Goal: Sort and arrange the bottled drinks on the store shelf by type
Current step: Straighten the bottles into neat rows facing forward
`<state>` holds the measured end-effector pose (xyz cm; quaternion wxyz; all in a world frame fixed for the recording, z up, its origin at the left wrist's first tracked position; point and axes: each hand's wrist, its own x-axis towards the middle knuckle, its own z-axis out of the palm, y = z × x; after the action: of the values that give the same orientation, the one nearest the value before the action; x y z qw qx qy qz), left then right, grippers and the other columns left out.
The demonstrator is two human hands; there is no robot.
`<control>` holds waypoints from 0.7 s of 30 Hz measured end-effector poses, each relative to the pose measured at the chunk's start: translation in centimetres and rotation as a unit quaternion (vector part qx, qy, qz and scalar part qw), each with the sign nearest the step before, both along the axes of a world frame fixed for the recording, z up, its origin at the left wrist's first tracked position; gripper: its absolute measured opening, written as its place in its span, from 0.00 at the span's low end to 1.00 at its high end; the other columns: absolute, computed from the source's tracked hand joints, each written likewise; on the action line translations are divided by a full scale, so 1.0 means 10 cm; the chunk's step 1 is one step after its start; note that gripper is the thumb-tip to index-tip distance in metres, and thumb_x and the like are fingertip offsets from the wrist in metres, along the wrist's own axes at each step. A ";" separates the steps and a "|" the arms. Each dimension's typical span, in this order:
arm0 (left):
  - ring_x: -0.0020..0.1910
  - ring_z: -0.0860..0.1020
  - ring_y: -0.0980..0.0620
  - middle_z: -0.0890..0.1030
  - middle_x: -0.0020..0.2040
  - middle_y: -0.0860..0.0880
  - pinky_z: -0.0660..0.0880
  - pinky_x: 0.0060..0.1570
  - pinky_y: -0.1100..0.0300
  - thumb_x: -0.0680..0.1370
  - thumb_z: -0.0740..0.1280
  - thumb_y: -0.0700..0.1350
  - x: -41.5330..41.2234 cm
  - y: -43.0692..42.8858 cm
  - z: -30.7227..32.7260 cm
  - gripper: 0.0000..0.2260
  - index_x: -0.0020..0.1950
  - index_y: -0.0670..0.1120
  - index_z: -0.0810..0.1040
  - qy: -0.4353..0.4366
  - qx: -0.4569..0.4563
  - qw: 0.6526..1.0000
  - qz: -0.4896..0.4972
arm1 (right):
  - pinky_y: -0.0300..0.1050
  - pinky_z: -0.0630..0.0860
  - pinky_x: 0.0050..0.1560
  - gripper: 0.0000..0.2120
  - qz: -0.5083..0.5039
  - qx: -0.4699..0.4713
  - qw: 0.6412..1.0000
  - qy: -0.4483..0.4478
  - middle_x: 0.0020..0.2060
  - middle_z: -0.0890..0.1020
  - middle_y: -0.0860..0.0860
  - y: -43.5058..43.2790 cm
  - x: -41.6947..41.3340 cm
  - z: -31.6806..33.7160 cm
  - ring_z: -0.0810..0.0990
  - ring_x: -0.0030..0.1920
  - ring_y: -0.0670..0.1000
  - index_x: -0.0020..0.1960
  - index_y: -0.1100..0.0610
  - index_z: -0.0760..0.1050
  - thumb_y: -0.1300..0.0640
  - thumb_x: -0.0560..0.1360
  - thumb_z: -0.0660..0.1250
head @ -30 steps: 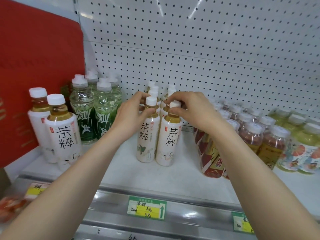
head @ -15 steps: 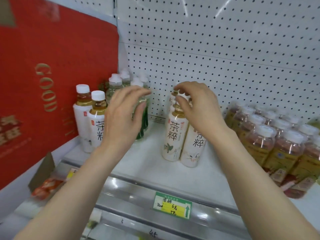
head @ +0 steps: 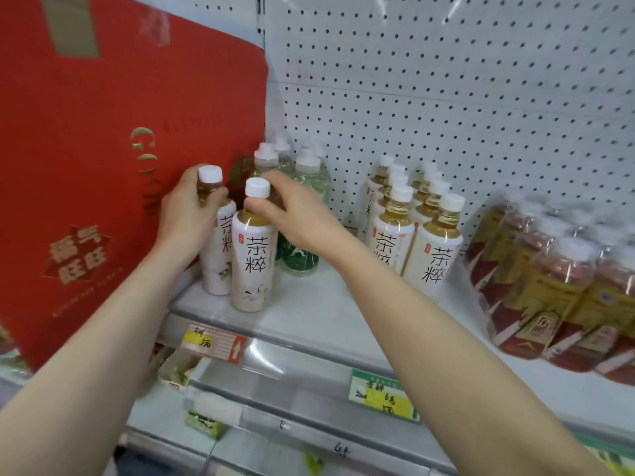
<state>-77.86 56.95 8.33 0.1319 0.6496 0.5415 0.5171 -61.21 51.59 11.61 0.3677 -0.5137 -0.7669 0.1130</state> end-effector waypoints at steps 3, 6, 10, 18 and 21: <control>0.52 0.78 0.47 0.82 0.53 0.47 0.70 0.49 0.58 0.77 0.68 0.45 0.03 -0.09 -0.03 0.14 0.62 0.47 0.76 0.002 0.039 0.999 -0.025 | 0.40 0.71 0.40 0.13 -0.035 0.014 0.999 -0.028 0.44 0.79 0.46 -0.26 0.29 0.02 0.76 0.42 0.44 0.57 0.56 0.73 0.47 0.79 0.65; 0.53 0.79 0.49 0.81 0.53 0.52 0.76 0.54 0.51 0.77 0.69 0.45 0.14 -0.27 -0.05 0.14 0.62 0.54 0.75 -0.021 0.027 0.994 -0.100 | 0.47 0.75 0.44 0.14 -0.089 0.013 0.994 -0.061 0.44 0.80 0.48 -0.57 0.63 0.04 0.78 0.43 0.48 0.57 0.55 0.74 0.46 0.78 0.65; 0.55 0.81 0.57 0.83 0.55 0.54 0.75 0.62 0.47 0.77 0.68 0.43 0.42 -0.51 -0.01 0.14 0.60 0.57 0.75 -0.062 -0.002 0.965 -0.256 | 0.48 0.74 0.45 0.12 -0.180 0.019 0.981 -0.065 0.43 0.81 0.48 -0.96 1.12 0.08 0.79 0.44 0.50 0.57 0.53 0.74 0.47 0.77 0.66; 0.59 0.80 0.55 0.83 0.56 0.51 0.74 0.62 0.56 0.76 0.68 0.42 1.19 -0.83 0.04 0.14 0.59 0.56 0.74 -0.071 -0.035 0.887 -0.454 | 0.53 0.77 0.47 0.14 -0.277 0.039 0.954 -0.107 0.44 0.83 0.52 -1.27 1.59 0.06 0.81 0.46 0.57 0.60 0.53 0.71 0.48 0.78 0.65; 0.61 0.79 0.54 0.81 0.60 0.51 0.74 0.62 0.56 0.79 0.65 0.37 1.36 -0.84 0.03 0.16 0.65 0.50 0.74 -0.075 -0.042 0.874 -0.478 | 0.54 0.78 0.48 0.14 -0.285 0.037 0.954 -0.079 0.44 0.83 0.51 -1.30 1.65 0.06 0.81 0.46 0.55 0.59 0.53 0.73 0.49 0.76 0.67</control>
<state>-64.28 48.50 8.64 0.4304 0.7822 0.1745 0.4154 -44.66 38.61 12.23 0.3415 -0.7044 -0.6187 -0.0663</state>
